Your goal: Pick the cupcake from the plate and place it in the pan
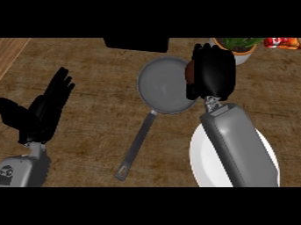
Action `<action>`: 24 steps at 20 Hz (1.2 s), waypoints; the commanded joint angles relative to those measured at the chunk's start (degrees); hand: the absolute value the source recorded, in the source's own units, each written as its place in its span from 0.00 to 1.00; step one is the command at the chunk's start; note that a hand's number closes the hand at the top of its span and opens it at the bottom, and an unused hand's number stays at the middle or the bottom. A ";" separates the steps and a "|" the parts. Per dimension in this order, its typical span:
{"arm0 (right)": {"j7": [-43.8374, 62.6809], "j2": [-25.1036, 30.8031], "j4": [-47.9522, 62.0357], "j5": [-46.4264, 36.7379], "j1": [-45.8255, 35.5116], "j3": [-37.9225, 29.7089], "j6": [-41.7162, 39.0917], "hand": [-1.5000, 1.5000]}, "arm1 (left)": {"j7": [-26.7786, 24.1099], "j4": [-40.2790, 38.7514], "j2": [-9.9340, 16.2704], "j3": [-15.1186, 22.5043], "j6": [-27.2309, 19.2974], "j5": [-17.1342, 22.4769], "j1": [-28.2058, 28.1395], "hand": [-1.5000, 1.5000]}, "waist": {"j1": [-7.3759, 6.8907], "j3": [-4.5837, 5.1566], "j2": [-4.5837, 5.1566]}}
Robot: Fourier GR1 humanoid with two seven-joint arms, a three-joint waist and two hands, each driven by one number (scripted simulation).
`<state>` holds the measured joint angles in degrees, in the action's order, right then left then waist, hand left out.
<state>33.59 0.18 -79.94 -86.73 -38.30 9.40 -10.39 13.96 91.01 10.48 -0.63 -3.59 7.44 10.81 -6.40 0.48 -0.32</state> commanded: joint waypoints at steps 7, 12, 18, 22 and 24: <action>37.78 -0.18 9.80 1.66 -19.30 4.28 0.32 1.00 | 0.33 -1.69 -1.77 2.88 0.55 -0.92 4.50 0.50 | -3.39 -0.24 1.68; 44.42 -0.16 17.08 4.90 -22.21 7.44 7.69 1.00 | 0.63 -3.04 -0.52 0.19 0.69 0.33 5.58 0.50 | -1.65 -0.32 1.71; 45.21 -0.15 22.85 8.12 -23.48 8.78 15.33 1.00 | 0.06 -2.62 -1.40 0.41 -2.02 -1.91 3.91 0.50 | 1.19 -0.44 1.19; 40.89 -0.15 26.14 9.71 -18.94 9.43 23.39 1.00 | -1.02 -2.20 -0.14 -1.32 0.32 0.31 1.33 0.50 | 2.62 -0.47 0.99; 37.32 -0.15 30.80 10.54 -20.28 7.01 27.52 1.00 | -1.31 -3.51 -0.31 -2.21 -0.81 -0.04 3.59 0.50 | 2.67 -0.48 1.38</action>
<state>65.62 0.62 -54.41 -78.17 -58.54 17.45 5.66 13.16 88.02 9.97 -1.79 -4.18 7.12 14.09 -4.58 0.04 0.95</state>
